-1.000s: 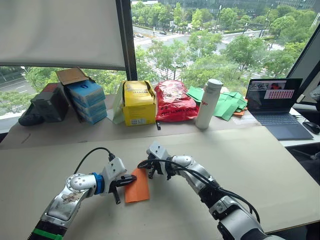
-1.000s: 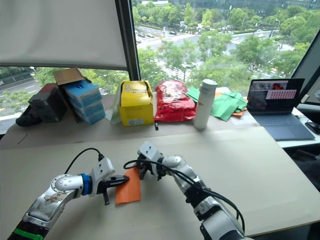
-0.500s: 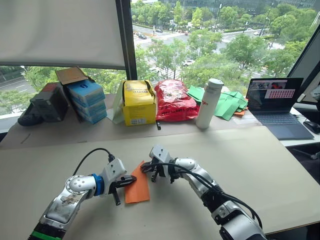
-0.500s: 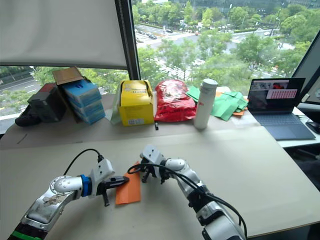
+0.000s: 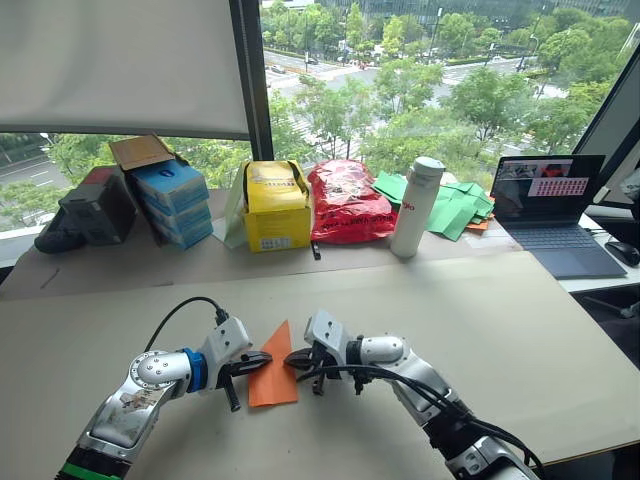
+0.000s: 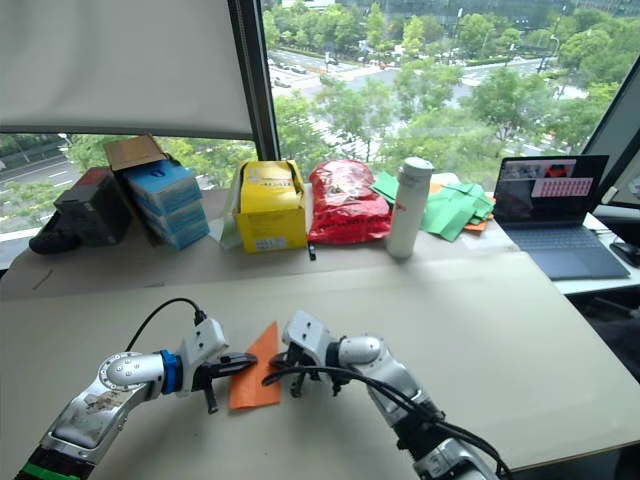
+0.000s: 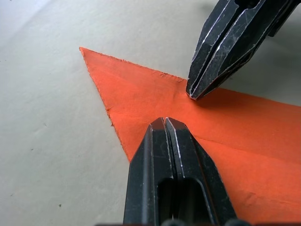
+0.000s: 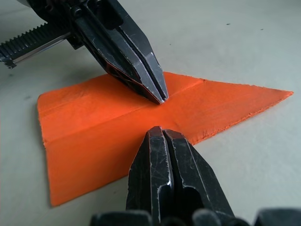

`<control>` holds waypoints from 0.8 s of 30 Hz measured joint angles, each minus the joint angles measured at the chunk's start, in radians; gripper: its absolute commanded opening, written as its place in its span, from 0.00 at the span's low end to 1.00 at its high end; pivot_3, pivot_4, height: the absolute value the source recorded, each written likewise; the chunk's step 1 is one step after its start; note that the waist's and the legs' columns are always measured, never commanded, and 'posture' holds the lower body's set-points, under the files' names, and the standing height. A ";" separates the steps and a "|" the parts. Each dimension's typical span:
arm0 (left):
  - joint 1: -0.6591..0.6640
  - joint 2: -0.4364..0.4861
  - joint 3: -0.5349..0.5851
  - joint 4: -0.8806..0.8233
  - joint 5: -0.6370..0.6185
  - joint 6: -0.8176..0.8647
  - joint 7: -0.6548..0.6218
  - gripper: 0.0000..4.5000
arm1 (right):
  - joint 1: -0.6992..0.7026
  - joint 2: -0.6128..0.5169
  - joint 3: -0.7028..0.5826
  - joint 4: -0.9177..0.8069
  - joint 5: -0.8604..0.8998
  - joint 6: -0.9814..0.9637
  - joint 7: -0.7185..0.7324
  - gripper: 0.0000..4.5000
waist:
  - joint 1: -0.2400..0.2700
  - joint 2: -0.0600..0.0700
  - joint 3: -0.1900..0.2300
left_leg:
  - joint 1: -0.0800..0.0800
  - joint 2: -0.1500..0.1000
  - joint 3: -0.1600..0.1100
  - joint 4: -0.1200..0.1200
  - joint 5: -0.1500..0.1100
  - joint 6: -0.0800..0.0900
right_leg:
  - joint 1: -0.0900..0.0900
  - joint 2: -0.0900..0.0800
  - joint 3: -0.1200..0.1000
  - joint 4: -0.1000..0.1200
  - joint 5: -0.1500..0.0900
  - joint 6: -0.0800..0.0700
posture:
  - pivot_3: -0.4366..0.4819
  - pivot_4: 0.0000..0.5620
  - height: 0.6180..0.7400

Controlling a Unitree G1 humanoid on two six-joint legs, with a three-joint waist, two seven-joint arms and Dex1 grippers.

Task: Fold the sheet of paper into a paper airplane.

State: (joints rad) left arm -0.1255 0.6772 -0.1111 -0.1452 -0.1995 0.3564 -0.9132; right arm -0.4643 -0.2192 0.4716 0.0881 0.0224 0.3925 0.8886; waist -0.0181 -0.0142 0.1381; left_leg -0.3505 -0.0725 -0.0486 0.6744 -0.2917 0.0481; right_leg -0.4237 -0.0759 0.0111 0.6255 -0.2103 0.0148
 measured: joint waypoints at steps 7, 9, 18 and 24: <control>-0.001 0.000 -0.002 0.000 0.000 0.000 -0.001 0.01 | 0.018 -0.047 0.034 -0.079 0.000 0.055 0.028 0.00 | 0.001 0.000 0.000 | 0.000 0.000 0.000 0.000 0.000 0.000 | 0.000 0.000 0.000 -0.001 0.000 0.000 | 0.48 0.27 1.00; 0.000 0.000 -0.002 -0.001 0.000 0.000 -0.002 0.01 | 0.024 -0.061 0.039 -0.103 0.001 0.068 0.039 0.00 | 0.002 0.000 0.000 | 0.000 0.000 0.000 0.000 0.000 0.000 | 0.000 0.000 0.000 -0.001 0.000 0.000 | 0.48 0.27 1.00; 0.000 0.001 -0.003 -0.005 0.000 0.009 -0.004 0.01 | 0.048 -0.144 0.081 -0.189 0.002 0.056 0.121 0.00 | 0.004 0.000 0.000 | 0.000 0.000 0.000 0.000 0.000 0.001 | 0.001 0.000 0.000 -0.002 0.000 0.000 | 0.48 0.27 1.00; 0.000 0.004 -0.003 -0.010 0.000 0.017 -0.005 0.01 | 0.046 -0.160 0.096 -0.200 -0.005 0.027 0.131 0.00 | 0.003 0.000 0.000 | 0.000 0.000 0.000 0.000 0.000 0.001 | 0.001 0.000 0.000 -0.003 0.000 0.000 | 0.48 0.27 1.00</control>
State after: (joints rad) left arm -0.1256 0.6808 -0.1137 -0.1552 -0.1999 0.3732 -0.9184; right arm -0.4185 -0.3791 0.5678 -0.1118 0.0177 0.4198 1.0196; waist -0.0147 -0.0142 0.1378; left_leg -0.3503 -0.0724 -0.0484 0.6744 -0.2922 0.0488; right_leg -0.4231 -0.0762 0.0107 0.6229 -0.2105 0.0151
